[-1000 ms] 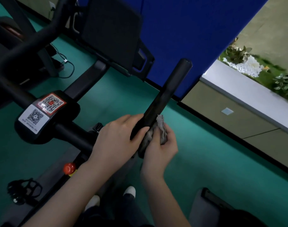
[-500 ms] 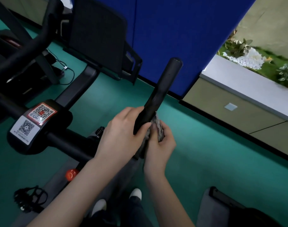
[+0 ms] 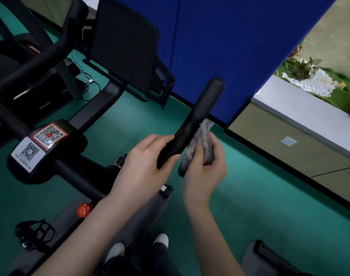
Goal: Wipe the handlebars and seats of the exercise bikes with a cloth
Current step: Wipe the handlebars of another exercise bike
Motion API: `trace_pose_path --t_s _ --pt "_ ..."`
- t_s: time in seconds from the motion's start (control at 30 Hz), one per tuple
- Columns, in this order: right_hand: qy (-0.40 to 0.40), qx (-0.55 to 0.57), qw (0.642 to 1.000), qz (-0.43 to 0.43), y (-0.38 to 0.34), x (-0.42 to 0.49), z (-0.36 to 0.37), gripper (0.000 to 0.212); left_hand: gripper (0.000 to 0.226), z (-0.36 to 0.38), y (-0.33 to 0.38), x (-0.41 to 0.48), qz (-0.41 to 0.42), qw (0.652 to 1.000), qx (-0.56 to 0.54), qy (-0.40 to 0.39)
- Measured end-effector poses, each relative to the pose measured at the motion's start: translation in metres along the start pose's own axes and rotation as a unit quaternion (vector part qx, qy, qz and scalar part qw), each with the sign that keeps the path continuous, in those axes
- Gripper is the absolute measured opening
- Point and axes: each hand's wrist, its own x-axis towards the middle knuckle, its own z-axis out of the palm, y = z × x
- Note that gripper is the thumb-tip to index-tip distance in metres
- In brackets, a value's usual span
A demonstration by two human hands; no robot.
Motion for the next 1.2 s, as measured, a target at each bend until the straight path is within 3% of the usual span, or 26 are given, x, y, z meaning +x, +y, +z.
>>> trace_pose_path --t_s 0.2,0.4,0.6,0.73,0.93,1.2 --pt "-0.069 -0.056 0.986 -0.137 0.013 -0.014 -0.011 0.039 0.042 -0.003 0.003 0.0 -0.009 1.0 0.003 -0.01" --pt "-0.024 -0.074 0.978 -0.194 -0.002 0.035 -0.004 0.036 0.041 -0.001 0.004 -0.001 -0.023 1.0 0.009 -0.007" --pt "-0.153 -0.15 0.917 -0.337 0.013 0.01 -0.017 0.037 0.034 -0.003 0.003 -0.001 -0.01 1.0 -0.009 -0.013" --pt "-0.091 -0.165 0.933 -0.306 0.008 0.03 -0.003 0.045 0.039 -0.002 0.0 0.0 -0.013 0.999 -0.031 -0.011" --pt "-0.004 -0.114 0.964 -0.241 -0.01 0.047 0.008 0.035 0.04 -0.003 -0.003 0.0 -0.023 0.998 -0.058 -0.026" --pt "0.042 -0.042 0.996 -0.072 -0.01 0.003 0.018 0.037 0.039 -0.007 -0.005 0.007 -0.016 0.996 -0.078 -0.033"
